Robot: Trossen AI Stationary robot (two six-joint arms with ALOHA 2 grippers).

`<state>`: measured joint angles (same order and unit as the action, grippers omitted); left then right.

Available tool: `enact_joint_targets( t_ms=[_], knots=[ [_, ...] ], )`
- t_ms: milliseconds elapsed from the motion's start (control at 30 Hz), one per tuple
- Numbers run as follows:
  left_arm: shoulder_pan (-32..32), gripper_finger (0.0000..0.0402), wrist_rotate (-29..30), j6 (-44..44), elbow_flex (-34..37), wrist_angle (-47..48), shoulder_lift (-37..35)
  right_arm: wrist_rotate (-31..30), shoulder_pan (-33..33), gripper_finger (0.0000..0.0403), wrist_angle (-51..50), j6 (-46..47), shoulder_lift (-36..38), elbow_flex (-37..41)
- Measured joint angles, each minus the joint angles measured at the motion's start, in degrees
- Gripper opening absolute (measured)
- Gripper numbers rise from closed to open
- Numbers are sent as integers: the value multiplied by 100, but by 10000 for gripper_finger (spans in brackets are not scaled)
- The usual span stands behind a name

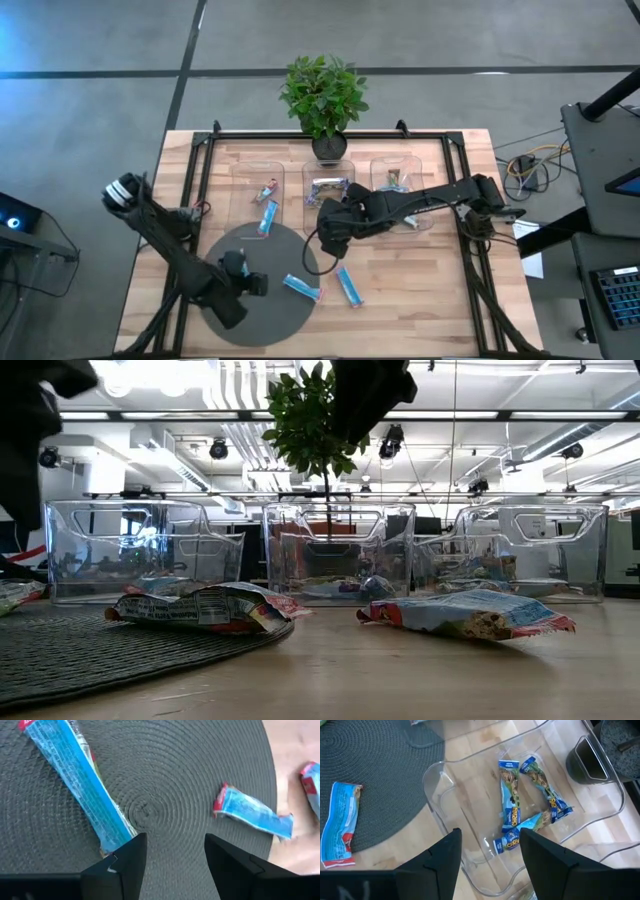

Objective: Pick and place Granola Bars by type
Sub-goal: Put the red granola bar into the left transparent bin

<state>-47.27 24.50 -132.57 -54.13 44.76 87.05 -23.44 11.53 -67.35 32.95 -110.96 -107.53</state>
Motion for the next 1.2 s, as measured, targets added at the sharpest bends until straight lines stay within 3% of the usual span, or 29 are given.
enact_joint_targets(
  t_ms=[233, 367, 533, 1000, 1200],
  knots=[
    [167, 183, -443, -88, -11, 328, 81, -3, 9, 192, -36, 0, 0, 2],
    [167, 183, -873, -95, -290, 1270, 54, -7, 6, 192, -37, -2, 0, 2],
    [206, 183, -899, -69, -655, 2209, 31, -53, 6, 192, -35, 0, 0, 2],
    [527, 183, -931, -15, -182, 1904, 44, -76, 4, 192, 10, 31, 0, 18],
    [527, 183, -1184, -86, 152, 1072, 46, -81, 4, 192, 16, 48, 0, 132]
  ],
)
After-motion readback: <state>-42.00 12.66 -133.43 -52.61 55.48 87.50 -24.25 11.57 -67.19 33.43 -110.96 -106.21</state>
